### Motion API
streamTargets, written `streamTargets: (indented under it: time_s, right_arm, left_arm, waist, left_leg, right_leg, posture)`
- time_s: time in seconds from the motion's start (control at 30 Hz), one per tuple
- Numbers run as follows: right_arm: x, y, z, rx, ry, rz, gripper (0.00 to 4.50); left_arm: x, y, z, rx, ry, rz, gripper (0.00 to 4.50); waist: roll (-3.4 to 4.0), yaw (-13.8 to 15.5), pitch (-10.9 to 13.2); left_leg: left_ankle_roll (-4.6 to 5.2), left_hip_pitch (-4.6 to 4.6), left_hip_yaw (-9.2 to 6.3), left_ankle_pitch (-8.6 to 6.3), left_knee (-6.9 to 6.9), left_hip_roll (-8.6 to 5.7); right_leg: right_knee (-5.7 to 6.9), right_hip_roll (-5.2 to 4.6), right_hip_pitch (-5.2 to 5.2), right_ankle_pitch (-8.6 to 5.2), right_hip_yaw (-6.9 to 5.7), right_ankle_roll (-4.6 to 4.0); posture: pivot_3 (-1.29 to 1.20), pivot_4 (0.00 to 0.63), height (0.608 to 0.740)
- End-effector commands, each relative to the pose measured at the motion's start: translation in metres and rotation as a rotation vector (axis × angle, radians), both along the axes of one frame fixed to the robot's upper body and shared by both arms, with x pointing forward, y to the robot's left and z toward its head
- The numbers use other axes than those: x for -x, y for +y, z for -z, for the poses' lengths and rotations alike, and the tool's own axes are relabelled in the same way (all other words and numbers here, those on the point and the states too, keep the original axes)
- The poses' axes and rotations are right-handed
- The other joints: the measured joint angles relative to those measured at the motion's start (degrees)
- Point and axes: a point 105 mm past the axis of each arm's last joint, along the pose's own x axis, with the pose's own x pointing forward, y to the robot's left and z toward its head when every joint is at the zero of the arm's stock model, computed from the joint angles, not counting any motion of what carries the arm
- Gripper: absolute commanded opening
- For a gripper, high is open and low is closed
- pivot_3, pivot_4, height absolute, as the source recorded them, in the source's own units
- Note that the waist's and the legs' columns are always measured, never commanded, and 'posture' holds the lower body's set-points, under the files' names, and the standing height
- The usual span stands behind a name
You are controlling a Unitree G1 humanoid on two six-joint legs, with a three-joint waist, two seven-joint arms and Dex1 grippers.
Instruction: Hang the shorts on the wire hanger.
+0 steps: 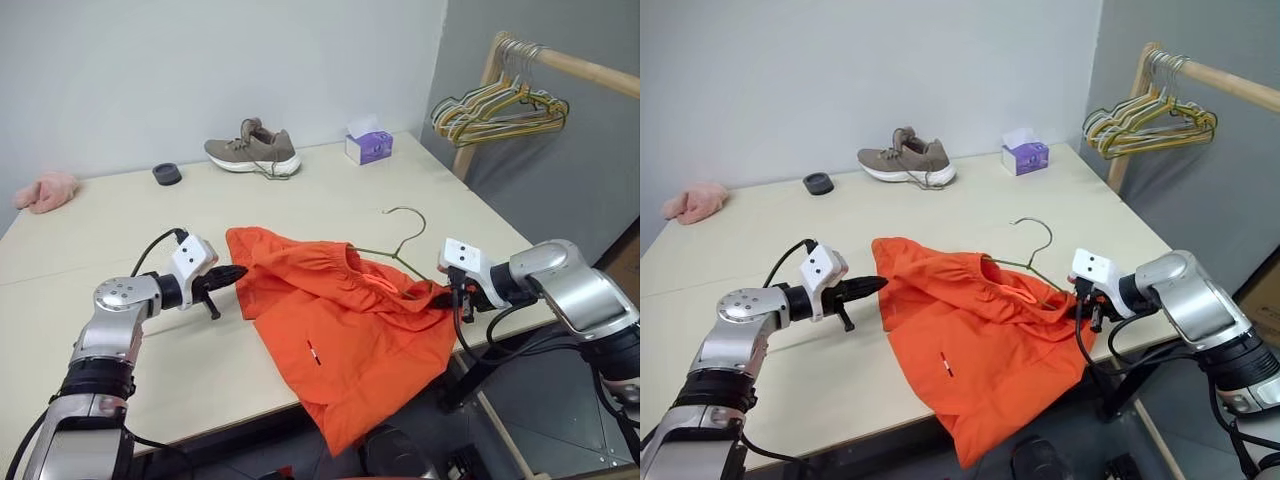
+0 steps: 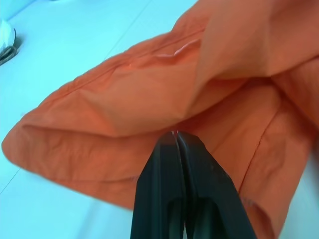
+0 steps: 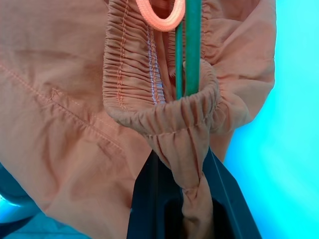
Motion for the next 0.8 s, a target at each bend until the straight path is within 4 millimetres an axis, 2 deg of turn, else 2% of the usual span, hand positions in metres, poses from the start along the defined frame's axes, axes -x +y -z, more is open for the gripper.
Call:
streamTargets:
  time_s: [0.03, 0.17, 0.27, 0.37, 0.53, 0.67, 0.8]
  right_arm:
    - [-0.003, 0.007, -0.018, -0.053, -0.061, 0.006, 0.0]
    - [-0.003, 0.005, -0.018, -0.071, -0.057, 0.05, 0.0]
    - [-0.004, 0.0, -0.019, -0.114, -0.052, 0.142, 0.0]
    - [-0.004, -0.009, -0.019, -0.143, -0.053, 0.245, 0.0]
    - [0.006, -0.032, -0.016, -0.16, -0.049, 0.414, 0.0]
    - [0.013, -0.055, -0.014, -0.151, -0.082, 0.561, 0.0]
    - [0.016, -0.092, -0.014, -0.127, -0.15, 0.773, 0.0]
  left_arm:
    - [0.0, -0.01, -0.017, 0.051, -0.032, 0.018, 0.22]
    - [0.001, -0.018, -0.028, 0.097, -0.046, 0.021, 1.2]
    - [0.007, -0.036, -0.046, 0.209, -0.038, 0.07, 2.05]
    - [0.021, -0.063, -0.062, 0.331, 0.024, 0.176, 2.97]
    - [0.035, -0.097, -0.08, 0.404, 0.051, 0.31, 4.46]
    - [0.037, -0.119, -0.097, 0.454, 0.01, 0.38, 4.49]
    - [0.042, -0.143, -0.108, 0.477, -0.033, 0.465, 4.49]
  waist:
    - [0.0, -0.01, 0.0]
    - [0.0, 0.06, 0.0]
    - [-0.01, 0.11, 0.0]
    - [-0.01, 0.15, 0.0]
    - [-0.01, 0.12, 0.0]
    - [-0.01, 0.09, 0.0]
    - [-0.02, -0.21, -0.01]
  left_leg:
    - [0.0, 0.0, -0.01, 0.0, 0.0, 0.01]
    - [0.0, 0.0, -0.01, 0.0, 0.0, -0.01]
    - [0.0, -0.03, 0.01, 0.0, 0.01, -0.01]
    - [0.0, -0.05, 0.02, 0.0, 0.01, -0.01]
    - [0.0, -0.05, 0.18, 0.0, 0.0, -0.02]
    - [0.0, -0.03, 0.33, 0.0, 0.04, -0.06]
    - [0.0, 0.0, 0.56, -0.01, 0.06, -0.1]
  right_leg:
    - [0.0, 0.0, -0.01, 0.0, 0.0, 0.0]
    - [0.0, 0.01, 0.01, 0.0, -0.01, 0.0]
    - [-0.01, 0.0, 0.0, 0.0, 0.01, 0.0]
    - [-0.04, 0.0, 0.0, 0.0, 0.01, 0.0]
    - [-0.06, 0.04, 0.02, -0.01, 0.0, 0.0]
    - [-0.07, 0.08, 0.07, 0.0, 0.0, 0.02]
    - [-0.15, 0.17, 0.08, 0.02, 0.12, 0.06]
  posture:
    - [-0.35, 0.0, 0.74]
    - [-0.36, 0.0, 0.74]
    - [-0.37, 0.0, 0.74]
    - [-0.38, 0.0, 0.74]
    - [-0.4, 0.0, 0.74]
    - [-0.41, 0.0, 0.74]
    - [-0.45, 0.0, 0.74]
